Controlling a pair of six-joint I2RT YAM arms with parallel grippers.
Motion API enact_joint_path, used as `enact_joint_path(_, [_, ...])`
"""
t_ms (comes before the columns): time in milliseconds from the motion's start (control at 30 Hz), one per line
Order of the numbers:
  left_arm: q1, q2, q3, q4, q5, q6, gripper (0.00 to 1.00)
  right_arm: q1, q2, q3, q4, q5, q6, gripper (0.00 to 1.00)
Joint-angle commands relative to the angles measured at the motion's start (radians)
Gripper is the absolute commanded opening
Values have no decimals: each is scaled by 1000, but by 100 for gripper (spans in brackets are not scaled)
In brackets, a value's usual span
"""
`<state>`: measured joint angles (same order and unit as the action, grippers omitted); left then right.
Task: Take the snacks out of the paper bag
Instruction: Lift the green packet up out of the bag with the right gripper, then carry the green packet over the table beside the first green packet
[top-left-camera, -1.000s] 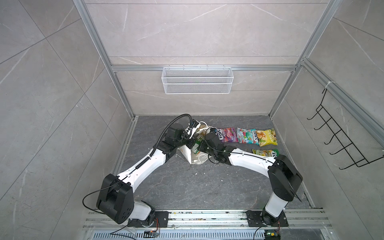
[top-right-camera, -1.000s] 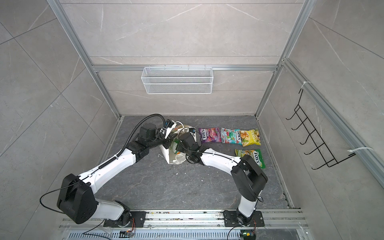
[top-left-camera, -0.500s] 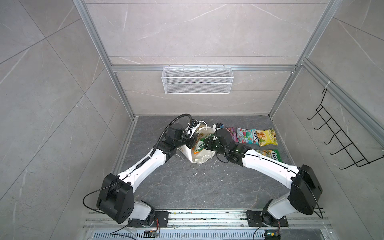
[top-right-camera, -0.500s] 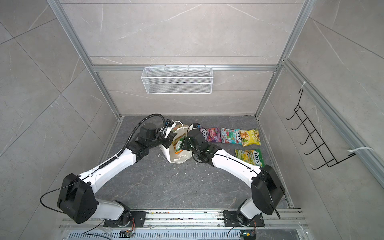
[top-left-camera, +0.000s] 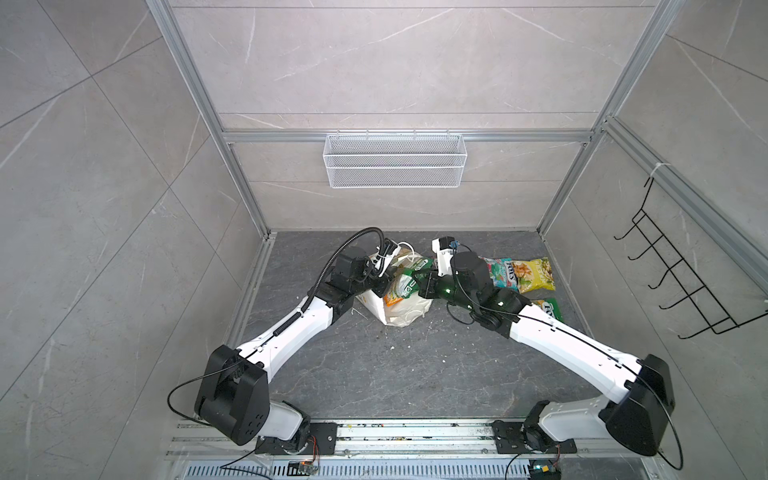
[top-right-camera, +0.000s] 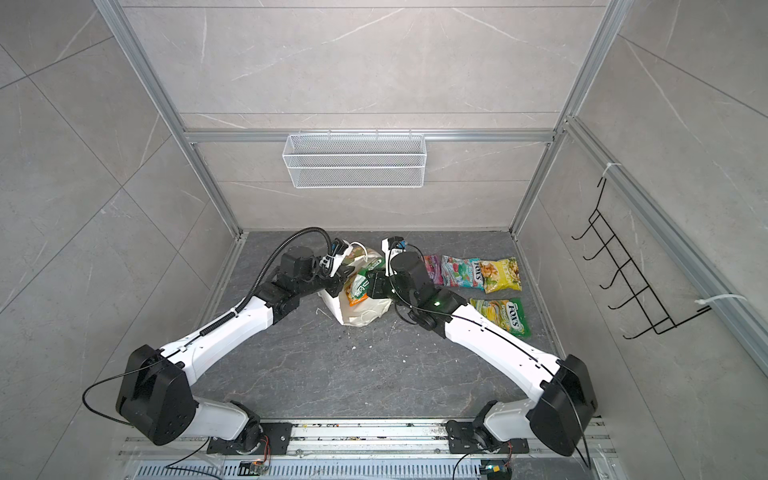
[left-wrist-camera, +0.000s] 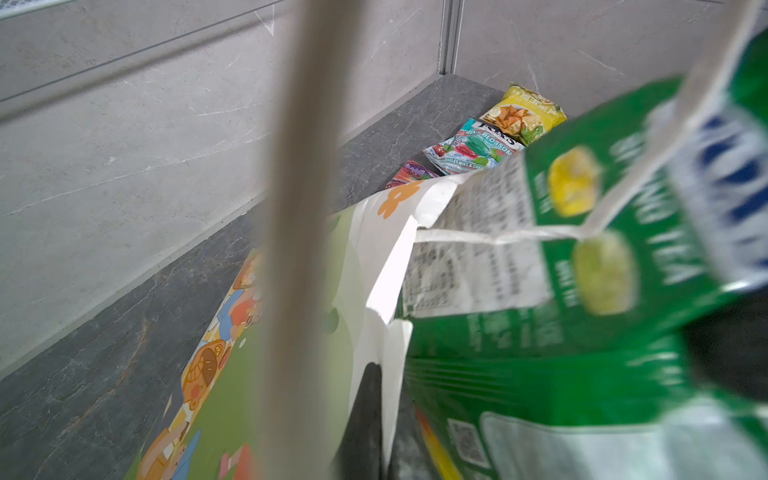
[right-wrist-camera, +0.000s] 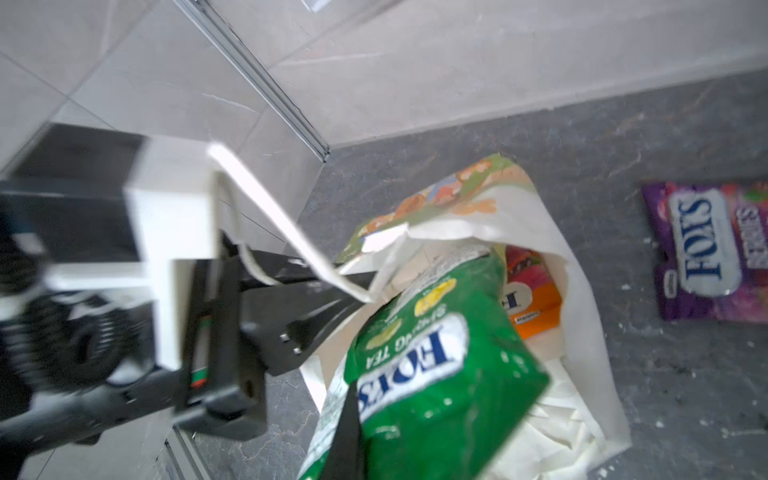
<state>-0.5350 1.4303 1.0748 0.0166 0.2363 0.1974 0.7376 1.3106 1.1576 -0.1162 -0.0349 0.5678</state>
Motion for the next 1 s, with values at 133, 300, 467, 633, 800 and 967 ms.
enact_joint_path(133, [0,-7,36,49,-40,-27,0,-27,-175,32,-52,-129,-220,0])
enact_joint_path(300, [0,-16,35,51,-53,-27,0,-66,-221,74,-232,-73,-267,0])
enact_joint_path(467, [1,-24,29,51,-55,-24,0,-130,-241,109,-434,72,-277,0])
enact_joint_path(633, [1,-33,25,47,-53,-24,0,-146,-225,129,-617,256,-302,0])
enact_joint_path(800, [0,-29,19,64,-46,-27,0,-215,-22,209,-871,303,-349,0])
enact_joint_path(967, [0,-30,15,62,-40,-29,0,-217,112,192,-899,413,-376,0])
